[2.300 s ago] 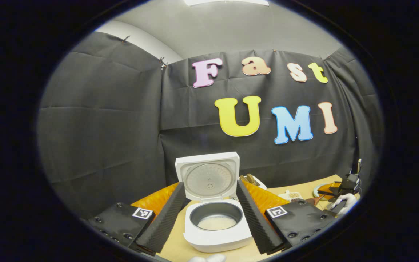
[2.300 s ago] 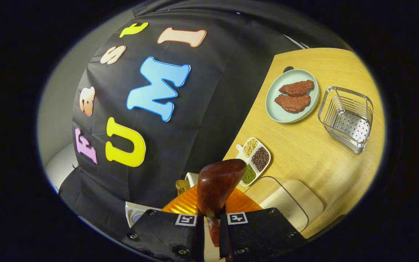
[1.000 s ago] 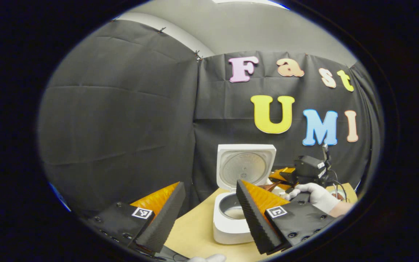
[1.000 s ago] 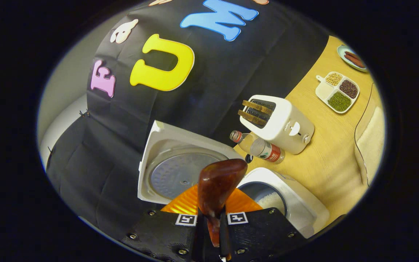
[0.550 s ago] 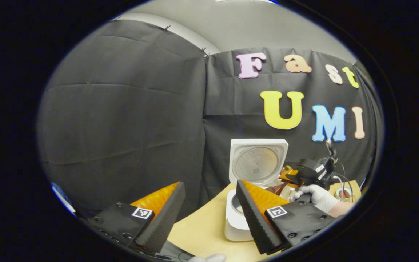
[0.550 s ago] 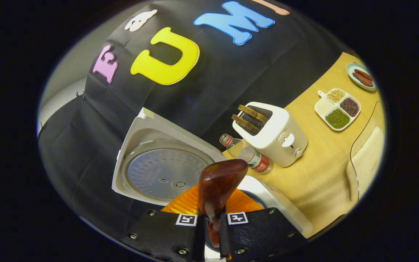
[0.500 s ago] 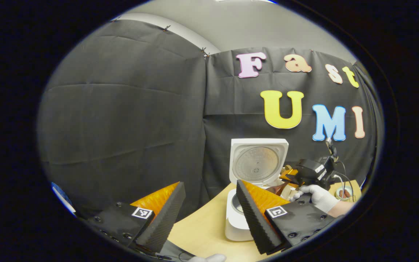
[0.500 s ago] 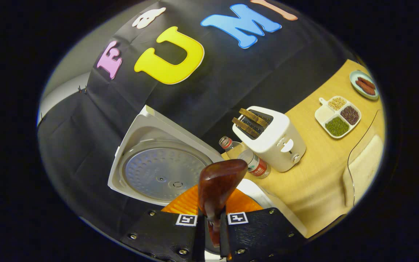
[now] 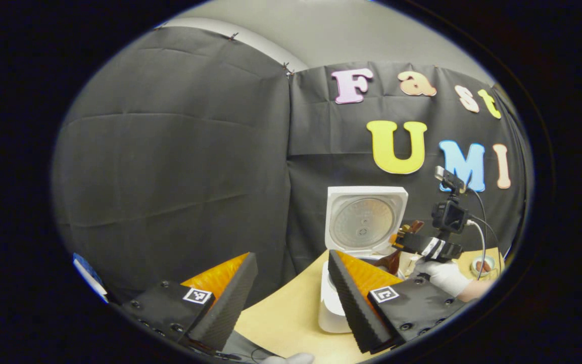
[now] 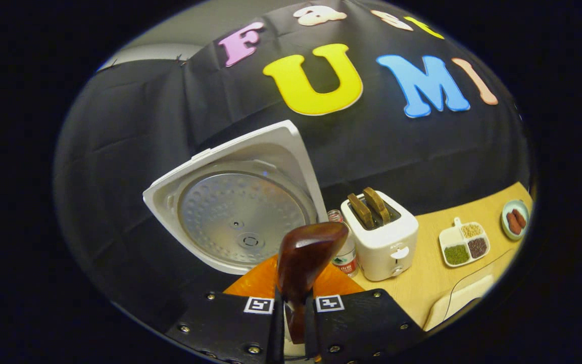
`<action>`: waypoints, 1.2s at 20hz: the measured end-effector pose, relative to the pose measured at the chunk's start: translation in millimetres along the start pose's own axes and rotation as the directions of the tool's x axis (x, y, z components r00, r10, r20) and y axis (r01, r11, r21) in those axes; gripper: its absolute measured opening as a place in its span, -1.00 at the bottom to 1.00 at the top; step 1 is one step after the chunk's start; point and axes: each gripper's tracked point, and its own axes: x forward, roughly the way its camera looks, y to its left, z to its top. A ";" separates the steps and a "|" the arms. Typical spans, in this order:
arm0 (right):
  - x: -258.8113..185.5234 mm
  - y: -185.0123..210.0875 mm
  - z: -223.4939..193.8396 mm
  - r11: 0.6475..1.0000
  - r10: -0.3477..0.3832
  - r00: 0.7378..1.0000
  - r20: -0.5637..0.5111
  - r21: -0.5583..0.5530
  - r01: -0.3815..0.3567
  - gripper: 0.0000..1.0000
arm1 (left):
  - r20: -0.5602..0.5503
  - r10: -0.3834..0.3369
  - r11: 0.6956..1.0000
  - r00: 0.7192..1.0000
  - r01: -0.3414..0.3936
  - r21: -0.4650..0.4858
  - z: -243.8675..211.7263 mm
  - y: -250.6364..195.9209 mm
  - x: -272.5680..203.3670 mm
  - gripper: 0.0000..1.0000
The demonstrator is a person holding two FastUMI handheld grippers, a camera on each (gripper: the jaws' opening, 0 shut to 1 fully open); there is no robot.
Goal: Close the left gripper, press the button to open the rice cooker; take a wooden spoon from the chopstick holder with the right hand, scoop a spoonful of rice and pour it into the rice cooker, then put the wooden spoon back into the chopstick holder.
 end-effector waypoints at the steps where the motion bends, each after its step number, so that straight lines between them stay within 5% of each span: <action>1: -0.6 1.4 0.3 0.999 0.004 1.000 0.009 -0.044 -0.003 -0.69 | 0.001 0.004 1.000 1.000 -0.004 0.001 1.1 0.1 0.3 0.96; 8: -5.0 22.7 12.8 0.927 0.045 0.996 0.083 -0.375 -0.010 -0.68 | -0.001 0.006 1.000 1.000 -0.006 -0.001 -1.6 -4.6 4.0 0.96; 13: -19.9 54.7 17.4 0.752 0.148 0.978 0.146 -0.659 -0.015 -0.68 | -0.004 0.002 1.000 1.000 -0.002 -0.001 -2.4 -11.4 4.4 0.96; 18: -31.6 73.0 15.1 0.645 0.215 0.964 0.157 -0.764 -0.019 -0.68 | -0.002 -0.005 1.000 1.000 0.005 0.007 -0.9 -19.2 2.6 0.96; 20: -31.1 71.4 10.8 0.647 0.223 0.964 0.142 -0.762 -0.038 -0.68 | 0.001 -0.005 1.000 1.000 0.005 0.011 -0.9 -19.7 2.0 0.96; 24: -29.9 62.6 14.4 0.723 0.195 0.972 0.131 -0.689 -0.052 -0.68 | 0.005 -0.009 1.000 1.000 0.009 0.016 1.9 -22.8 0.0 0.96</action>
